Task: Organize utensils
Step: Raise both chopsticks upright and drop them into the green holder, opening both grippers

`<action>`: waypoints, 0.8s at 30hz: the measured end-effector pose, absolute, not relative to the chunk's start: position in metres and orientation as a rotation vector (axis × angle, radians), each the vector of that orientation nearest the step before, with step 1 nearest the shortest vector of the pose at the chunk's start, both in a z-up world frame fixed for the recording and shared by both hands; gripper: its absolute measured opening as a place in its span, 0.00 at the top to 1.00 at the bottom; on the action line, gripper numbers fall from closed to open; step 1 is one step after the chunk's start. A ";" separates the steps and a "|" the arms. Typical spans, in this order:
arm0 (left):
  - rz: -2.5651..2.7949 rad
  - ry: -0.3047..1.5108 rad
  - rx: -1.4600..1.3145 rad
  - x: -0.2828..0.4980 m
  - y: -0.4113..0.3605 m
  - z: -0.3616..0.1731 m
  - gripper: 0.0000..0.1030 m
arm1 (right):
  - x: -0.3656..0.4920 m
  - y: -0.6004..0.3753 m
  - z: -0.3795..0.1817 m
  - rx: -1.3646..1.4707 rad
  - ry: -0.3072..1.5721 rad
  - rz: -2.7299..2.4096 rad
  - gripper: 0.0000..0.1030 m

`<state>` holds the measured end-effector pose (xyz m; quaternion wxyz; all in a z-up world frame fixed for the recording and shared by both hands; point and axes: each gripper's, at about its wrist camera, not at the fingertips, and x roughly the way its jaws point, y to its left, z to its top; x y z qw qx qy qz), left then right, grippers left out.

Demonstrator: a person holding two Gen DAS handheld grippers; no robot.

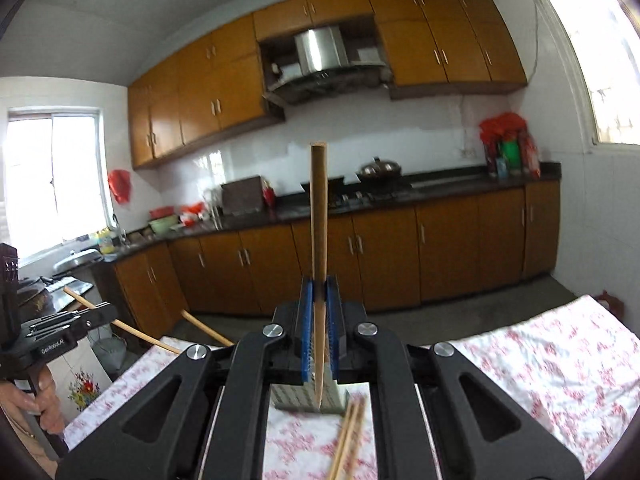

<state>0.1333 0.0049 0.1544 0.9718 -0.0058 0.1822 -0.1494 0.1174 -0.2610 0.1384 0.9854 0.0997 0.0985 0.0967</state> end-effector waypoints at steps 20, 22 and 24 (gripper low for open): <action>-0.295 0.382 -0.004 0.217 -0.058 0.136 0.92 | 0.184 -0.233 0.114 0.173 0.149 0.140 0.93; -0.299 0.392 0.002 0.224 -0.060 0.128 0.92 | 0.190 -0.233 0.106 0.183 0.186 0.144 0.93; -0.296 0.408 0.011 0.230 -0.062 0.120 0.92 | 0.194 -0.233 0.097 0.182 0.218 0.148 0.93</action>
